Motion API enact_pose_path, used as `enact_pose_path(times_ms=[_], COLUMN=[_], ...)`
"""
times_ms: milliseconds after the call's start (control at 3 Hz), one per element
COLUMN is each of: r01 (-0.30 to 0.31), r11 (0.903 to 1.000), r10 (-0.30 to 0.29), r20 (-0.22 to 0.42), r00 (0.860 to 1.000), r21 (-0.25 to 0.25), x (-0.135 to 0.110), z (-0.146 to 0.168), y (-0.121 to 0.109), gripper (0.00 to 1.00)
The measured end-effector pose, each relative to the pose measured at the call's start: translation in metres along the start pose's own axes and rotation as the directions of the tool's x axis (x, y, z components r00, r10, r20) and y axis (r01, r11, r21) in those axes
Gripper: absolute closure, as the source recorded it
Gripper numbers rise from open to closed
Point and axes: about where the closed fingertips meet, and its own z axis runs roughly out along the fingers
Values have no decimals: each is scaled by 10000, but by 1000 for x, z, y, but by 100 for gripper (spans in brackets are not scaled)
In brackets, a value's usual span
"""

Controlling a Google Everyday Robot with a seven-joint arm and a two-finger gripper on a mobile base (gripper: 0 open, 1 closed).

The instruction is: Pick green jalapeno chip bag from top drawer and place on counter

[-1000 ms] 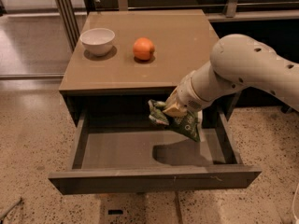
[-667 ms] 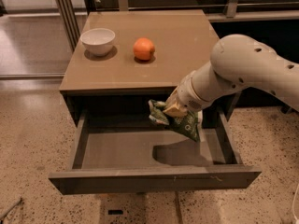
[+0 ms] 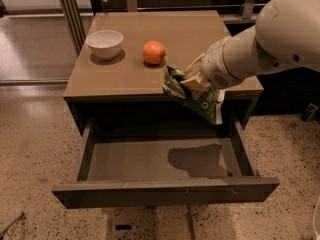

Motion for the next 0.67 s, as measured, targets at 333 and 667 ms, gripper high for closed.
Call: enact_pose_path(times_ms=[333, 667], r01=[1, 544], r11=[10000, 9974], r10=[-1, -534], r20=[0, -222], r00=[10000, 9983], r21=[1, 470], x=[0, -1], z=[0, 1], y=[0, -11], gripper=[100, 100])
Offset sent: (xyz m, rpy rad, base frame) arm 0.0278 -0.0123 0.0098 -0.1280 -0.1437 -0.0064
